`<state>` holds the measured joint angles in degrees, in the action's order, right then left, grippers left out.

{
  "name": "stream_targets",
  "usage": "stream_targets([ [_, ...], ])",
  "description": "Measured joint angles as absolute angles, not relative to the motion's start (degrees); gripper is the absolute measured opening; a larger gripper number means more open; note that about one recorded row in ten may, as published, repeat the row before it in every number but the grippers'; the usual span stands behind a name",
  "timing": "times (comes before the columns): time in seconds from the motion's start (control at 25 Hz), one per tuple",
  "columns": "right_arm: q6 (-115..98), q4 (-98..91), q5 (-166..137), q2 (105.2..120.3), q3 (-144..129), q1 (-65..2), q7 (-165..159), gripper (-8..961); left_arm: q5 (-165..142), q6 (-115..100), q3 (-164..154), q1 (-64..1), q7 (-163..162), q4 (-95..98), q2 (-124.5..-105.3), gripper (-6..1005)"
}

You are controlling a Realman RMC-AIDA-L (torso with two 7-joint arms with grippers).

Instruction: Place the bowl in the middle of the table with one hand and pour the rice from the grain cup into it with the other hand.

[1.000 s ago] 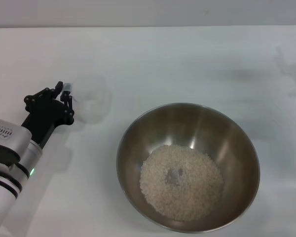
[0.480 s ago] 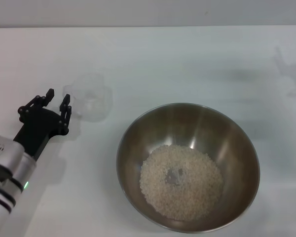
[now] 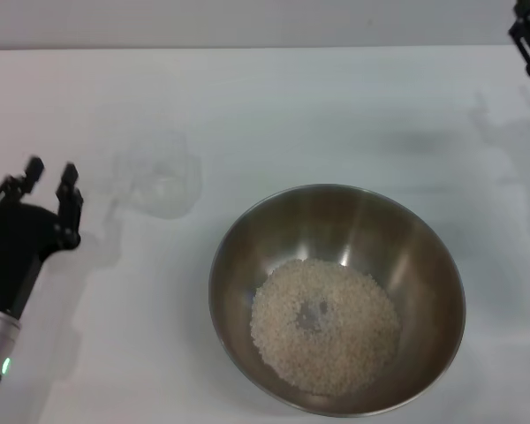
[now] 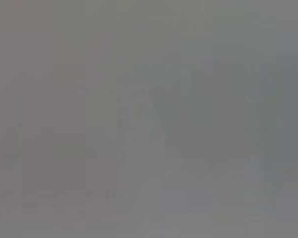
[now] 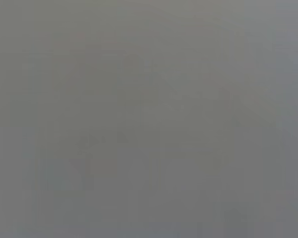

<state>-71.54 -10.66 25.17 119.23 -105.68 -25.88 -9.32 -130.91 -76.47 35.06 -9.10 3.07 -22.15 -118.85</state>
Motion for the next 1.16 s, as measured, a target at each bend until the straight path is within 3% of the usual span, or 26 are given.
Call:
stream_targets([
  [0.24, -71.5, -12.1, 24.4, 119.71, -107.3, -24.6, -9.3, 777, -130.5, -77.8, 36.1, -13.7, -1.5, -20.8, -118.85, 473],
  [0.8, -72.3, -13.6, 24.6, 119.89, -107.7, -23.8, -10.2, 777, -130.4, -75.5, 41.3, -20.4, -2.9, -19.9, -118.8, 877],
  [1.16, -72.2, -13.8, 23.9, 119.49, -107.8, -24.8, -16.6, 777, -130.4, -76.5, 42.4, -19.0, -2.9, -20.7, -119.01, 873],
])
